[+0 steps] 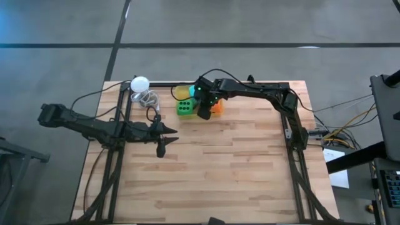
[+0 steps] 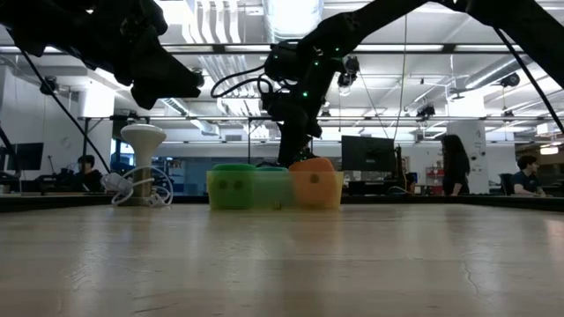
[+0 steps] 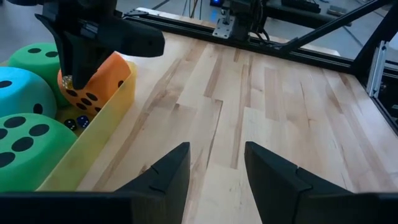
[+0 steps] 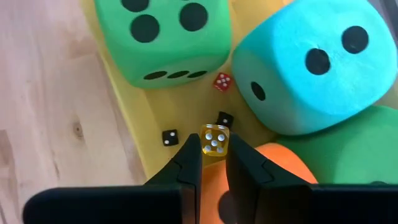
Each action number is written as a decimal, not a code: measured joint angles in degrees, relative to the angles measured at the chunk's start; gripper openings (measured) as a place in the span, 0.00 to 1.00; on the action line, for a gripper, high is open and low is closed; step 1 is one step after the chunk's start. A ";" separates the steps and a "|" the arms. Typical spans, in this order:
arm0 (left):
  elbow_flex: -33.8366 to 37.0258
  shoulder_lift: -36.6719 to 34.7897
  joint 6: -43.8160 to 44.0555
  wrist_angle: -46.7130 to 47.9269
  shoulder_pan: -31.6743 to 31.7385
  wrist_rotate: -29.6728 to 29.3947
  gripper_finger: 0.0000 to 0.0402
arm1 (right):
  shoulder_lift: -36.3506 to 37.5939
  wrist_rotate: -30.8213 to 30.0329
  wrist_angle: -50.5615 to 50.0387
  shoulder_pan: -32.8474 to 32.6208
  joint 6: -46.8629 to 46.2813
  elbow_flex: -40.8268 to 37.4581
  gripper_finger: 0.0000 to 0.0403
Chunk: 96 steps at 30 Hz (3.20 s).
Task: Pick & Place Dice
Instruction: Put the yellow small die into the yellow bin, then return to Home Position
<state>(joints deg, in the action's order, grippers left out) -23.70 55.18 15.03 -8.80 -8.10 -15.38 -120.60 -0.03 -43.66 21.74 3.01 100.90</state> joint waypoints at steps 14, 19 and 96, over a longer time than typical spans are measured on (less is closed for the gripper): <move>0.00 0.00 0.02 0.01 0.00 0.00 0.40 | 0.00 -0.04 0.87 0.00 0.16 -0.04 0.12; 0.00 0.00 0.02 0.00 0.00 0.00 0.40 | 0.00 -0.02 1.14 -0.09 -0.28 -0.04 0.35; 0.04 -0.68 0.20 -1.07 0.11 0.00 0.40 | 100.58 -1.43 14.22 -17.29 -22.49 -70.71 0.54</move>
<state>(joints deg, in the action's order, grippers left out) -23.66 54.50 15.22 -9.87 -7.99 -15.38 -20.02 -1.46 -29.44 4.45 -19.48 30.19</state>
